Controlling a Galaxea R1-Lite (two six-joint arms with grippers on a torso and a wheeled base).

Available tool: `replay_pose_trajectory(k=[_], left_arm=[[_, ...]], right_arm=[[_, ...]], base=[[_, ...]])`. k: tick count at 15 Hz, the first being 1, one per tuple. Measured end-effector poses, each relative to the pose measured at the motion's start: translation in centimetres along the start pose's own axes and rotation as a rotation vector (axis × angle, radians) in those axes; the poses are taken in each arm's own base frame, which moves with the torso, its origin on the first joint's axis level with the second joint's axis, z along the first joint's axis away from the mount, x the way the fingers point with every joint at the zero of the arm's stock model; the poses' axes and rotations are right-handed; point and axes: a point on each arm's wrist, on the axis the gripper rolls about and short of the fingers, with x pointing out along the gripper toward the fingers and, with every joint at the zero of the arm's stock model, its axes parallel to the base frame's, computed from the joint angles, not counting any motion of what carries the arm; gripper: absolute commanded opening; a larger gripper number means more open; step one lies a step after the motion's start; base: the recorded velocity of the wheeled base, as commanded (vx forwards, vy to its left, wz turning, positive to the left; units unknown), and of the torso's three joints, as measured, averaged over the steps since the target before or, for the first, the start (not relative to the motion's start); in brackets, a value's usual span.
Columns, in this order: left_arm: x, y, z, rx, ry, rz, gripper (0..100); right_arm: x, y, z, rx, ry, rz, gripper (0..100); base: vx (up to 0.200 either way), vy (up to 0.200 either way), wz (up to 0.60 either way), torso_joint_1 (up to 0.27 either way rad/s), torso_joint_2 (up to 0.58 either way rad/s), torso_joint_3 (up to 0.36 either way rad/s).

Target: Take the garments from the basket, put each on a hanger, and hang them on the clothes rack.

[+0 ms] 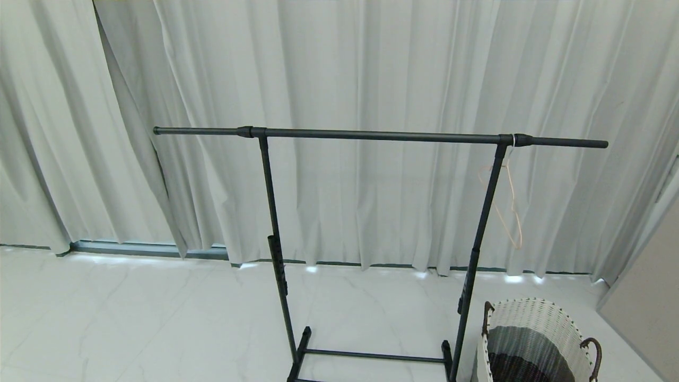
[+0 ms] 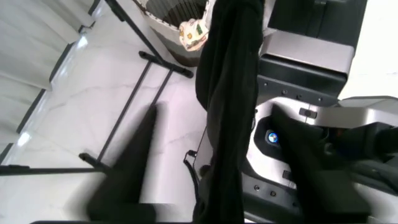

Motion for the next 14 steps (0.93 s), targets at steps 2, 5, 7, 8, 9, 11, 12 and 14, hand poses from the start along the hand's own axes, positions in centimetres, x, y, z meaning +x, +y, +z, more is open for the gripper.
replay_pose_trajectory(k=[2, 5, 7, 8, 9, 11, 12, 14], left_arm=[[0.1, 0.0, -0.4, 0.001, 0.014, 0.007, 0], [0.1, 0.0, -0.6, 0.001, 0.02, 0.021, 0], [0.1, 0.1, -0.8, 0.002, 0.032, 0.065, 0], [0.2, 0.3, -1.0, 0.002, 0.04, 0.098, 0], [0.2, 0.4, -1.2, 0.001, 0.048, 0.131, 0], [0.1, 0.7, -1.6, -0.009, 0.06, 0.189, 0], [0.0, 1.0, -1.9, -0.017, 0.064, 0.218, 0], [-0.5, 1.7, -2.7, -0.04, 0.075, 0.305, 0]], right_arm=[[0.1, 0.0, 0.3, 0.002, -0.007, 0.001, 0], [0.1, 0.1, 0.4, 0.003, -0.01, 0.001, 100], [0.1, 0.1, 0.5, 0.009, -0.018, 0.0, 100], [0.1, 0.1, 0.4, 0.008, -0.017, 0.0, 100], [0.1, 0.1, 0.4, 0.006, -0.015, 0.0, 100], [0.1, 0.0, 0.2, 0.006, -0.008, -0.007, 100], [0.1, -0.2, 0.2, 0.008, -0.007, -0.016, 100], [0.2, -0.6, 0.1, 0.015, 0.003, -0.046, 100]], base=[[0.0, 0.0, 0.0, 0.0, 0.0, 0.0], [0.0, 0.0, 0.0, 0.0, 0.0, 0.0], [0.0, 0.0, 0.0, 0.0, 0.0, 0.0], [0.0, 0.0, 0.0, 0.0, 0.0, 0.0], [0.0, 0.0, 0.0, 0.0, 0.0, 0.0], [0.0, 0.0, 0.0, 0.0, 0.0, 0.0], [0.0, 0.0, 0.0, 0.0, 0.0, 0.0], [0.0, 0.0, 0.0, 0.0, 0.0, 0.0]])
